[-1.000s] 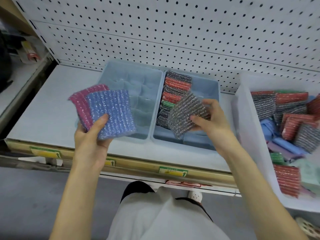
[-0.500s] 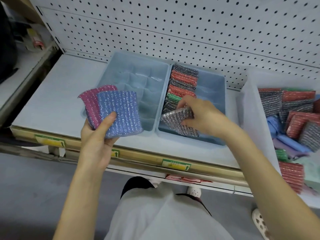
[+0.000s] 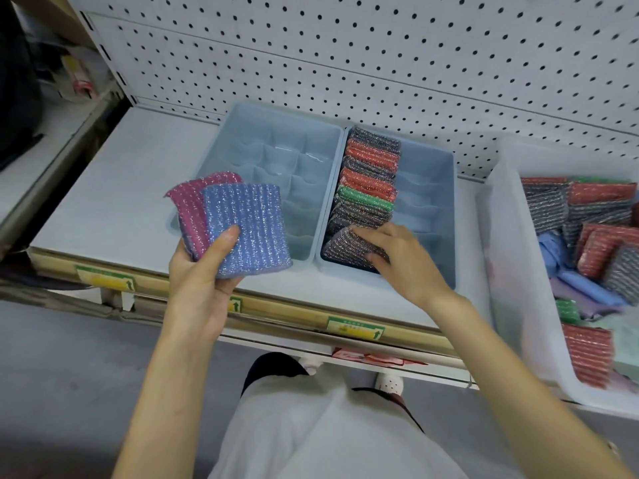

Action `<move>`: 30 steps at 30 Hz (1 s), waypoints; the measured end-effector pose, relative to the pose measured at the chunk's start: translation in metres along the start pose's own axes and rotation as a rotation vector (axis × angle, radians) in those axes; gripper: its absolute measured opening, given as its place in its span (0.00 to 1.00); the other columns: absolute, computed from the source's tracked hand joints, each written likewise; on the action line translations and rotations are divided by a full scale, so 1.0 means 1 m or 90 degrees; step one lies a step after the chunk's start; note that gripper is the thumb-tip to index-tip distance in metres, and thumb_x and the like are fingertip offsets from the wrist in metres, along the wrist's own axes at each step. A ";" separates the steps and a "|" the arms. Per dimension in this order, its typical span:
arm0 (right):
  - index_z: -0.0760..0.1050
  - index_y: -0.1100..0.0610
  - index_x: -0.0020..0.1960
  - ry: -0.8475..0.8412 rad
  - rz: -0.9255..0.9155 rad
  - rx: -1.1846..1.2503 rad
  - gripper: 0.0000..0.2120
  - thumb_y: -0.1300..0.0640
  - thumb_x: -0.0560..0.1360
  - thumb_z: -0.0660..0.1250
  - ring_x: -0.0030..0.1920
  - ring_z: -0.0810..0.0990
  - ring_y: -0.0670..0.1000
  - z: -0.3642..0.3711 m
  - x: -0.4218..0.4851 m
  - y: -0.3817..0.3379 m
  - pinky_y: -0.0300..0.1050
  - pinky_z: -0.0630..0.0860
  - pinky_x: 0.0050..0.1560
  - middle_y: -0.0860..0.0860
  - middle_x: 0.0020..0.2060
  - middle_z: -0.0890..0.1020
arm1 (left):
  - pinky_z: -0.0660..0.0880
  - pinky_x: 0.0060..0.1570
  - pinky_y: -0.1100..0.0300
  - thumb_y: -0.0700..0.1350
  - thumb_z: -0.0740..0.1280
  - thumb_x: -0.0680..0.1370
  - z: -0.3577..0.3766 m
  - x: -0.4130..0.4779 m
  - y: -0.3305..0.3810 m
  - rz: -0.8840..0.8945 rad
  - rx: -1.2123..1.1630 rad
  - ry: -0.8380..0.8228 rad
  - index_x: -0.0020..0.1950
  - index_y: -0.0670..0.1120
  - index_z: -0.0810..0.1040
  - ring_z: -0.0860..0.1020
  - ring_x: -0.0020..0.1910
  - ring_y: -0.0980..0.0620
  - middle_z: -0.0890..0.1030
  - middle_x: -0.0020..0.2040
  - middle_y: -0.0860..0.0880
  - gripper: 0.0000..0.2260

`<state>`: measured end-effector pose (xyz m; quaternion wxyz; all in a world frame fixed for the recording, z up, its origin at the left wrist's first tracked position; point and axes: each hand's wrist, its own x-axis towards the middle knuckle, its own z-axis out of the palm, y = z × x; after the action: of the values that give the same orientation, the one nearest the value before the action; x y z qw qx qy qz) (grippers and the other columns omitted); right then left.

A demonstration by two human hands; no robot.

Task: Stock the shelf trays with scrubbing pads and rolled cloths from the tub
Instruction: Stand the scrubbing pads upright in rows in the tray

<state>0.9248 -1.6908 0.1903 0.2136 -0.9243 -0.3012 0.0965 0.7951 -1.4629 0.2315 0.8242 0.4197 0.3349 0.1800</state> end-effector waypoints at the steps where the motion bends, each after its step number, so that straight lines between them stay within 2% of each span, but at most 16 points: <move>1: 0.70 0.47 0.70 0.012 -0.010 -0.020 0.23 0.62 0.77 0.65 0.51 0.72 0.52 -0.001 0.000 0.000 0.45 0.71 0.47 0.51 0.48 0.76 | 0.80 0.41 0.61 0.43 0.71 0.68 0.001 0.000 -0.001 -0.003 0.001 -0.002 0.60 0.47 0.75 0.83 0.50 0.54 0.83 0.52 0.51 0.21; 3: 0.73 0.49 0.67 0.076 -0.053 -0.078 0.22 0.63 0.75 0.68 0.48 0.74 0.53 -0.003 0.003 -0.005 0.45 0.73 0.40 0.51 0.46 0.77 | 0.80 0.41 0.61 0.43 0.71 0.67 0.004 -0.001 -0.003 -0.011 0.004 -0.006 0.59 0.47 0.75 0.83 0.50 0.53 0.83 0.52 0.50 0.21; 6: 0.81 0.55 0.53 0.130 -0.132 -0.162 0.15 0.66 0.69 0.73 0.41 0.78 0.55 0.002 0.012 -0.011 0.46 0.76 0.33 0.51 0.40 0.81 | 0.80 0.42 0.60 0.43 0.71 0.66 0.009 -0.002 -0.004 -0.015 0.010 -0.020 0.57 0.48 0.76 0.83 0.49 0.53 0.83 0.51 0.51 0.20; 8: 0.81 0.56 0.45 0.129 -0.136 -0.171 0.11 0.67 0.66 0.75 0.38 0.77 0.55 0.007 0.017 -0.009 0.45 0.74 0.32 0.51 0.37 0.81 | 0.80 0.43 0.59 0.43 0.71 0.66 0.012 -0.003 -0.004 -0.016 0.012 -0.030 0.57 0.47 0.76 0.83 0.49 0.53 0.83 0.51 0.50 0.19; 10: 0.82 0.56 0.45 0.127 -0.124 -0.137 0.09 0.66 0.67 0.75 0.40 0.76 0.55 0.010 0.017 -0.002 0.45 0.75 0.34 0.50 0.38 0.81 | 0.80 0.42 0.60 0.42 0.71 0.66 0.014 -0.004 -0.004 -0.017 0.013 -0.034 0.57 0.47 0.76 0.83 0.49 0.53 0.83 0.51 0.50 0.19; 12: 0.83 0.56 0.47 0.144 -0.088 -0.063 0.06 0.62 0.71 0.73 0.43 0.75 0.53 0.006 0.013 -0.003 0.45 0.75 0.37 0.50 0.41 0.80 | 0.80 0.41 0.60 0.42 0.71 0.66 0.017 -0.005 -0.005 -0.020 0.016 -0.039 0.57 0.47 0.76 0.83 0.48 0.53 0.83 0.51 0.50 0.20; 13: 0.83 0.55 0.48 0.165 -0.046 0.001 0.05 0.60 0.73 0.71 0.44 0.74 0.50 0.001 0.010 -0.007 0.41 0.74 0.40 0.49 0.42 0.78 | 0.80 0.40 0.60 0.42 0.71 0.65 0.018 -0.005 -0.005 -0.024 0.017 -0.044 0.57 0.46 0.76 0.83 0.48 0.53 0.83 0.50 0.50 0.20; 15: 0.82 0.52 0.48 0.190 0.075 0.206 0.04 0.57 0.75 0.69 0.40 0.74 0.43 -0.016 0.003 -0.021 0.31 0.70 0.43 0.46 0.42 0.76 | 0.80 0.39 0.60 0.43 0.72 0.64 0.022 -0.008 -0.008 -0.031 0.020 -0.064 0.56 0.46 0.76 0.83 0.46 0.53 0.84 0.49 0.50 0.20; 16: 0.81 0.50 0.47 0.179 0.125 0.342 0.04 0.57 0.75 0.68 0.38 0.75 0.41 -0.025 -0.002 -0.032 0.30 0.71 0.42 0.44 0.41 0.78 | 0.80 0.38 0.60 0.42 0.72 0.64 0.025 -0.010 -0.011 -0.036 0.023 -0.077 0.56 0.46 0.76 0.83 0.45 0.53 0.84 0.47 0.51 0.20; 18: 0.79 0.52 0.49 0.094 0.184 0.616 0.03 0.56 0.76 0.67 0.38 0.79 0.43 -0.038 -0.010 -0.059 0.37 0.76 0.41 0.46 0.41 0.81 | 0.80 0.39 0.59 0.41 0.72 0.65 0.031 -0.014 -0.016 -0.049 0.033 -0.105 0.56 0.45 0.76 0.83 0.45 0.53 0.84 0.46 0.51 0.20; 19: 0.78 0.53 0.50 0.051 0.192 0.671 0.04 0.57 0.75 0.68 0.39 0.80 0.44 -0.039 -0.015 -0.071 0.39 0.78 0.41 0.48 0.42 0.82 | 0.80 0.39 0.59 0.40 0.73 0.66 0.035 -0.015 -0.019 -0.053 0.038 -0.115 0.57 0.45 0.76 0.83 0.46 0.52 0.85 0.47 0.50 0.20; 21: 0.76 0.54 0.49 0.041 0.179 0.668 0.07 0.60 0.72 0.71 0.41 0.81 0.45 -0.033 -0.021 -0.089 0.39 0.78 0.42 0.50 0.43 0.83 | 0.80 0.40 0.58 0.39 0.74 0.67 0.042 -0.017 -0.023 -0.052 0.041 -0.133 0.59 0.44 0.75 0.83 0.47 0.51 0.84 0.49 0.49 0.21; 23: 0.75 0.54 0.48 0.092 0.188 0.683 0.09 0.63 0.71 0.72 0.42 0.81 0.44 -0.026 -0.023 -0.095 0.37 0.78 0.42 0.48 0.43 0.83 | 0.80 0.40 0.58 0.42 0.72 0.68 0.046 -0.017 -0.025 -0.041 0.045 -0.140 0.58 0.46 0.76 0.83 0.48 0.51 0.84 0.49 0.49 0.19; 25: 0.76 0.55 0.50 0.128 0.200 0.726 0.09 0.64 0.72 0.71 0.43 0.81 0.43 -0.022 -0.025 -0.094 0.35 0.77 0.44 0.47 0.44 0.83 | 0.80 0.40 0.58 0.44 0.74 0.70 0.050 -0.017 -0.026 -0.037 0.039 -0.143 0.57 0.48 0.76 0.83 0.48 0.52 0.85 0.49 0.51 0.17; 28: 0.76 0.57 0.54 0.122 0.236 0.784 0.10 0.62 0.73 0.70 0.49 0.81 0.49 -0.019 -0.029 -0.087 0.44 0.78 0.52 0.51 0.48 0.83 | 0.80 0.39 0.57 0.49 0.67 0.71 0.052 -0.016 -0.025 -0.062 -0.003 -0.108 0.59 0.47 0.75 0.83 0.48 0.51 0.84 0.50 0.49 0.18; 30: 0.76 0.56 0.56 0.160 0.285 0.788 0.10 0.62 0.75 0.67 0.50 0.81 0.53 -0.022 -0.028 -0.076 0.50 0.78 0.52 0.53 0.48 0.83 | 0.81 0.40 0.56 0.49 0.67 0.71 0.049 -0.014 -0.022 -0.069 -0.018 -0.080 0.63 0.45 0.74 0.83 0.50 0.50 0.83 0.53 0.48 0.21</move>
<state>0.8699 -1.6598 0.2462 0.7128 -0.6755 0.0357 0.1853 0.8197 -1.5120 0.2397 0.8580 0.3999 0.3019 0.1132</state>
